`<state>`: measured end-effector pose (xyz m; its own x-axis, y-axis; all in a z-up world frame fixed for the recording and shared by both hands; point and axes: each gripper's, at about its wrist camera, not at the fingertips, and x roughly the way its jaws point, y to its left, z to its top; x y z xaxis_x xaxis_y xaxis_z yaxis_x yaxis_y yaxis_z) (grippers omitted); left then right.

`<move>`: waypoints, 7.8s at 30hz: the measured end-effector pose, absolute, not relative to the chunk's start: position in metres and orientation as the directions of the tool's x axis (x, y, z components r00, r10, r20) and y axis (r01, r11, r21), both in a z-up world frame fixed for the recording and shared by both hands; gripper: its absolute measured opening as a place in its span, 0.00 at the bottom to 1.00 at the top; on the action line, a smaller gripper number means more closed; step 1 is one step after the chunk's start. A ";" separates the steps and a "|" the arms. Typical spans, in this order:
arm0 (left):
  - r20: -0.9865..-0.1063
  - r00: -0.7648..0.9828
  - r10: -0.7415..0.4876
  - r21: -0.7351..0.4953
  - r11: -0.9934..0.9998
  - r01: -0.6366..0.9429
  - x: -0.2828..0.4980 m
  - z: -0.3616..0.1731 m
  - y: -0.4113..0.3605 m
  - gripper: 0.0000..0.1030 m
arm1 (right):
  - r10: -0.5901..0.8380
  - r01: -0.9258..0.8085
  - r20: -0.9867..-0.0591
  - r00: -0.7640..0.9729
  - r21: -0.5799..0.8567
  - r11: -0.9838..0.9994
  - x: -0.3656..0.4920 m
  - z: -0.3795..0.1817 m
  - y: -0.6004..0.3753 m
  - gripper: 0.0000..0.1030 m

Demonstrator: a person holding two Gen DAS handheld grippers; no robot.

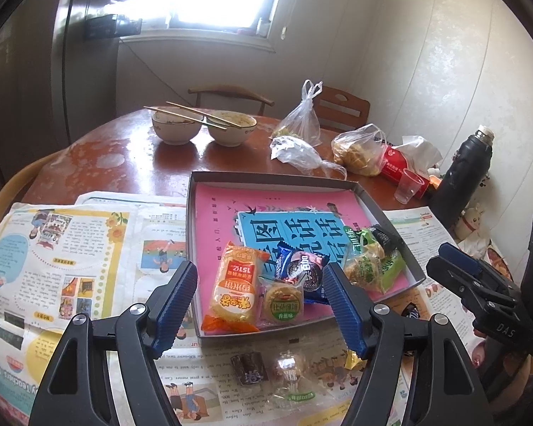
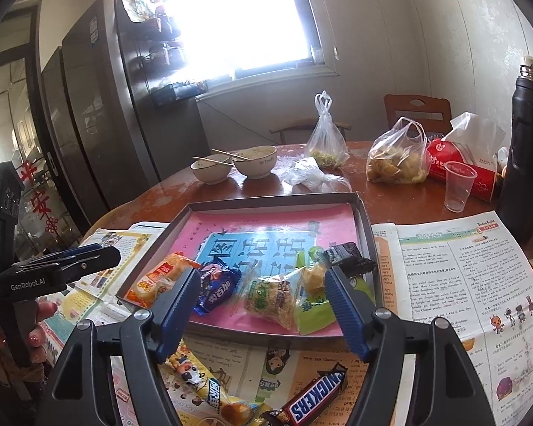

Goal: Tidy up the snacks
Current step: 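Raise both open tools away from the tray, then grasp the dark wrapped chocolate cake with the left tool while the right tool grasps the yellow snack bag, then lift the chocolate cake with the left tool while the right tool lifts the yellow snack bag, then carry the chocolate cake over the tray while the right tool carries the yellow bag there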

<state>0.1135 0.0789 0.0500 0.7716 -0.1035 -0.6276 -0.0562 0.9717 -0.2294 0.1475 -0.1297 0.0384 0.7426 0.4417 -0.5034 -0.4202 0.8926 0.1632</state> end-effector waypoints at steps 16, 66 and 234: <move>-0.644 0.762 -0.072 -0.208 0.975 -0.084 0.094 0.056 0.083 0.73 | 0.473 -0.477 -0.486 0.735 0.125 0.870 0.126 0.053 -0.120 0.71; -0.727 0.685 -0.043 -0.176 0.976 -0.125 0.072 0.032 0.092 0.73 | 0.480 -0.558 -0.553 0.682 0.032 0.829 0.092 0.044 -0.106 0.77; -0.755 0.640 -0.144 -0.156 0.987 0.038 0.194 0.000 -0.024 0.27 | 0.390 -0.387 -0.546 0.741 0.127 0.913 0.196 -0.004 -0.155 0.25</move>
